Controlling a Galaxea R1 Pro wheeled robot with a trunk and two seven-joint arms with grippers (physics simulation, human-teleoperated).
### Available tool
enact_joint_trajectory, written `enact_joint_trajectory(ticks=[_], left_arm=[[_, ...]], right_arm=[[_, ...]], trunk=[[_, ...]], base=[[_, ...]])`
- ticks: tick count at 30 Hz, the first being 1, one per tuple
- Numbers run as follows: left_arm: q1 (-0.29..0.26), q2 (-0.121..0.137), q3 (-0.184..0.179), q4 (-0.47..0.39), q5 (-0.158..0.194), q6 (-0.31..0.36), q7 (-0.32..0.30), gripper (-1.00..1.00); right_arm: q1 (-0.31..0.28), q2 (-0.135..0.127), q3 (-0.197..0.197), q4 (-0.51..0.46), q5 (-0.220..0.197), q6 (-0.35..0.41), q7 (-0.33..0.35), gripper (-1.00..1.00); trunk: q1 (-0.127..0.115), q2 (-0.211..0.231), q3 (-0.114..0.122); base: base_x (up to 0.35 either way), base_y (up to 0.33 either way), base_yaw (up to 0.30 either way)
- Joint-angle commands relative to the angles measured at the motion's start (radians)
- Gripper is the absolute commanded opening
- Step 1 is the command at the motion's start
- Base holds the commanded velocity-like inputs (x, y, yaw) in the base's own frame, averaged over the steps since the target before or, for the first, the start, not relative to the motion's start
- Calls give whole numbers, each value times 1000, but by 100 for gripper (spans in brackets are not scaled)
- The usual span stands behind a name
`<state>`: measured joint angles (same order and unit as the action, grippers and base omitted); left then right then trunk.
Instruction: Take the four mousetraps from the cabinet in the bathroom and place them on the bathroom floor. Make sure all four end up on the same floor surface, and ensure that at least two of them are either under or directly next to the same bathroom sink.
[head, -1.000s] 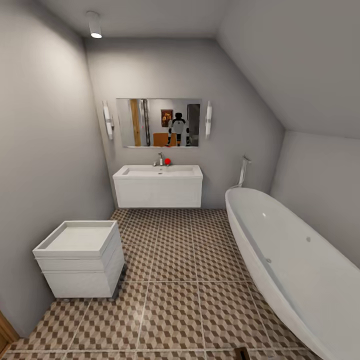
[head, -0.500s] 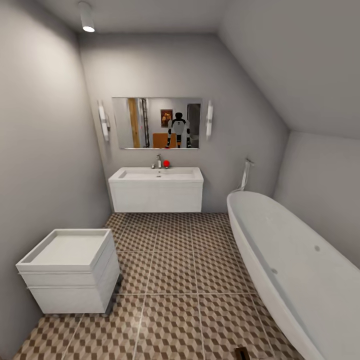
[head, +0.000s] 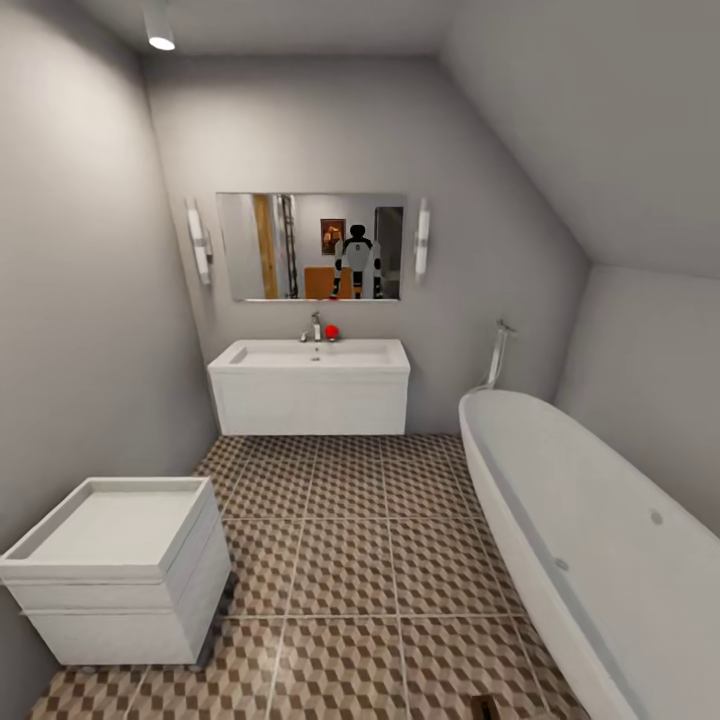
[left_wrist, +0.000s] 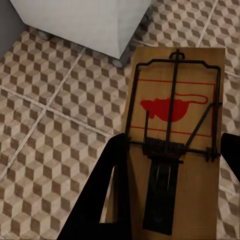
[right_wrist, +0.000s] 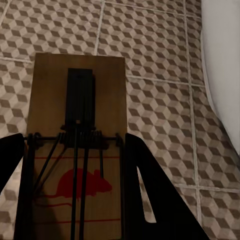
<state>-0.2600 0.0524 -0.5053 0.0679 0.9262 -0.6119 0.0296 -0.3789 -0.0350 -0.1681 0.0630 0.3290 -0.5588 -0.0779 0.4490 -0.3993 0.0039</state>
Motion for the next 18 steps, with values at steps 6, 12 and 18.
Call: enact_joint_trajectory(ticks=[6,12,18], left_arm=[[-1,-1,-7,3,0,-3,3,-100],[-1,0,-7,3,0,-3,4,-100],[-1,0,-7,3,0,-3,4,-100]], right_arm=[[-1,0,-5,5,10,-6,-7,-100],[-1,0,-5,5,10,-6,-7,-100],[-1,0,-2,5,15,-6,-7,-100]], trunk=[[1,-1,0],[1,-1,0],[1,-1,0]], base=[[324,0,66],[324,-22,13],[324,-107,0]])
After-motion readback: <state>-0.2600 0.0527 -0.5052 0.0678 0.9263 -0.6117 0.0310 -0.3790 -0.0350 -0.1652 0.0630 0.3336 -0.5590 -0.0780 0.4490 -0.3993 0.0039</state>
